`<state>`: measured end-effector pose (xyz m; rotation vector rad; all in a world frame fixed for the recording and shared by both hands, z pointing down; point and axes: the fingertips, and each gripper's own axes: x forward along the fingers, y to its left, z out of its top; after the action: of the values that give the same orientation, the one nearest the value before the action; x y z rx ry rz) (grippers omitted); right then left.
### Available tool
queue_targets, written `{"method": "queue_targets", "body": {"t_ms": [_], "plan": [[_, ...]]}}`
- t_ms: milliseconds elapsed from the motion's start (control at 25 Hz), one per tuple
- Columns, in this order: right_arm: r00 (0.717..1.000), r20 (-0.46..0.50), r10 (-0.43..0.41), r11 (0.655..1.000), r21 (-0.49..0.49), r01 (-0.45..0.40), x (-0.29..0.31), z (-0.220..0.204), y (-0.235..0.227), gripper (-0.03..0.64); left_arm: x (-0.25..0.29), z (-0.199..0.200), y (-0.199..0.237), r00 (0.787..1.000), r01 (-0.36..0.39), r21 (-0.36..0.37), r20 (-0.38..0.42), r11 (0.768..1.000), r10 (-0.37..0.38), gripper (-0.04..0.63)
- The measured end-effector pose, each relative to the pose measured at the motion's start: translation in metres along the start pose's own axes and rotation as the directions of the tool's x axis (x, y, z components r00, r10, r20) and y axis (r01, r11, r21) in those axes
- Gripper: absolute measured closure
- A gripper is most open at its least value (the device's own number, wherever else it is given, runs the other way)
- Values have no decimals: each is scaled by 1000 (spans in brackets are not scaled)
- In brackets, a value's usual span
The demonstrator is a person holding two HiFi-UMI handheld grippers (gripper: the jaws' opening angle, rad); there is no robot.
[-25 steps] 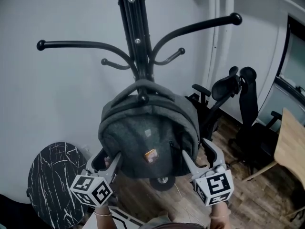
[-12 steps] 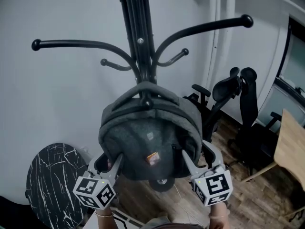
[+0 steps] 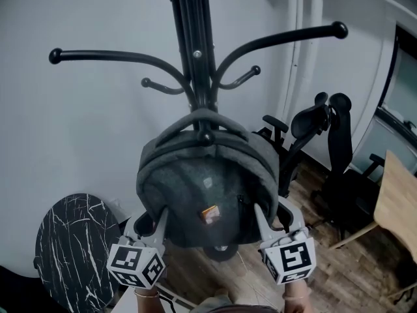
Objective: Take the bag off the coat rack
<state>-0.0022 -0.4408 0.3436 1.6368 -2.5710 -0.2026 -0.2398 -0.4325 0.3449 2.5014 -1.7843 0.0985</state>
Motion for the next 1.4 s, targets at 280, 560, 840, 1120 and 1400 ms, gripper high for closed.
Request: {"method": "queue_targets", "body": {"t_ms": [280,560,840,1120,1400], "plan": [[1000,-12,-1,1000,-26,1,-10,3,6,503,-12,7,-7,998,-58,35,41,998,57,511],[1000,3,-15,999,-39,15,-22,11,6,506,-23,14,-15,996,-74,45,56,996,71,514],[999,29,-19,999,-47,20,-36,18,8,506,-36,21,-23,994,-83,50,71,995,79,514],[997,71,-1,999,-54,5,-47,28,15,508,-49,28,-27,992,-98,49,81,994,93,514],[995,98,4,998,-63,2,-60,37,19,508,-63,32,-33,990,-111,48,94,993,107,515]]}}
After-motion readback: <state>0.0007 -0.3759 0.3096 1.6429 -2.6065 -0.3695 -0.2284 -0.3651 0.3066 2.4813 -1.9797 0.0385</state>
